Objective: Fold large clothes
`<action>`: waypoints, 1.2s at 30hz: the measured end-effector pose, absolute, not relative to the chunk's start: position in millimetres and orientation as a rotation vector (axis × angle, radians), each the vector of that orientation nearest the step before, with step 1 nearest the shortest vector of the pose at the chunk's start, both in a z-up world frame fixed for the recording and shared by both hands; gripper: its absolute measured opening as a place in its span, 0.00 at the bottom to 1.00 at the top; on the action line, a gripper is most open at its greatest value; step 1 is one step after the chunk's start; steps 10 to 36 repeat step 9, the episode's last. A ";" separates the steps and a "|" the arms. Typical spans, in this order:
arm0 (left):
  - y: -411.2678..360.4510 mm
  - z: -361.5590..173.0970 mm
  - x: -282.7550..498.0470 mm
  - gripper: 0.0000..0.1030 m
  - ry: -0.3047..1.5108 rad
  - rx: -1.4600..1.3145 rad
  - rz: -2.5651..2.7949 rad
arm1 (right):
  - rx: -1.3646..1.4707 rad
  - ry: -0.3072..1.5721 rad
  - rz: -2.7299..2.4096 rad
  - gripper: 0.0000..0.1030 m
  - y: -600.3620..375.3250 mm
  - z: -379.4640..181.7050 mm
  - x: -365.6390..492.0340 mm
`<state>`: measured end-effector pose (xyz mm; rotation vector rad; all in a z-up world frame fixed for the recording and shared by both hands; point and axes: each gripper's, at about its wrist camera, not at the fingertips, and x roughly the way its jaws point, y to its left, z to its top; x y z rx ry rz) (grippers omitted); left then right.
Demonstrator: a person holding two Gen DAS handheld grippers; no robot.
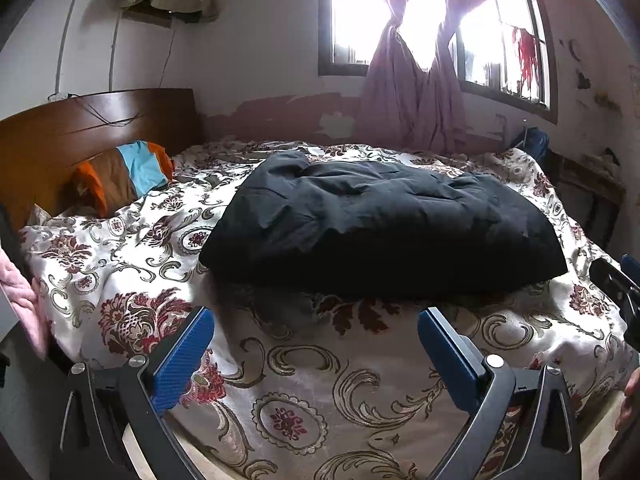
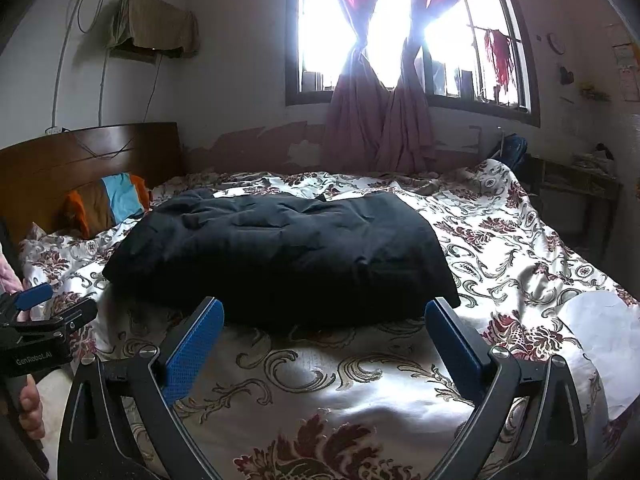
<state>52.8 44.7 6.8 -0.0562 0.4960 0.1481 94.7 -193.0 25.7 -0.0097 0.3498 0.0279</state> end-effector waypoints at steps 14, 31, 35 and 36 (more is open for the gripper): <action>44.4 6.2 52.4 1.00 0.498 -0.053 0.152 | -0.009 0.353 0.030 0.96 -192.5 23.4 94.4; 44.4 6.2 52.4 1.00 0.498 -0.053 0.152 | -0.009 0.353 0.030 0.96 -192.5 23.4 94.4; 44.4 6.2 52.4 1.00 0.498 -0.053 0.152 | -0.009 0.353 0.030 0.96 -192.5 23.4 94.4; 44.4 6.2 52.4 1.00 0.498 -0.053 0.152 | -0.009 0.353 0.030 0.96 -192.5 23.4 94.4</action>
